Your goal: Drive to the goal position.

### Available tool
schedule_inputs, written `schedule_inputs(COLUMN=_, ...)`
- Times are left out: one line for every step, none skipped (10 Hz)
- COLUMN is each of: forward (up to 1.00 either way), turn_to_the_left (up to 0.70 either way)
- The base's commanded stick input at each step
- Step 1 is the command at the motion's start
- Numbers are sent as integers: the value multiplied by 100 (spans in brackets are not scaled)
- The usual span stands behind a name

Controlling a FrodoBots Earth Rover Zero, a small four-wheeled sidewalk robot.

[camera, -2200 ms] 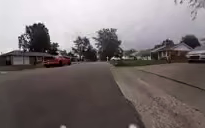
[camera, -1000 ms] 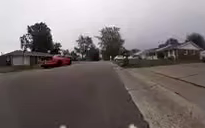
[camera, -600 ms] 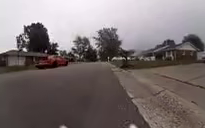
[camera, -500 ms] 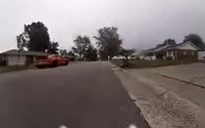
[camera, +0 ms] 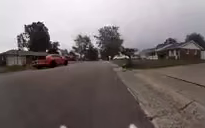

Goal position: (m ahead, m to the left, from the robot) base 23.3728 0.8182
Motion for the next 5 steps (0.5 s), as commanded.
schedule_inputs(forward=100, turn_to_the_left=0)
schedule_inputs(forward=100, turn_to_the_left=0)
schedule_inputs(forward=100, turn_to_the_left=0)
schedule_inputs(forward=100, turn_to_the_left=-2)
schedule_inputs(forward=100, turn_to_the_left=-2)
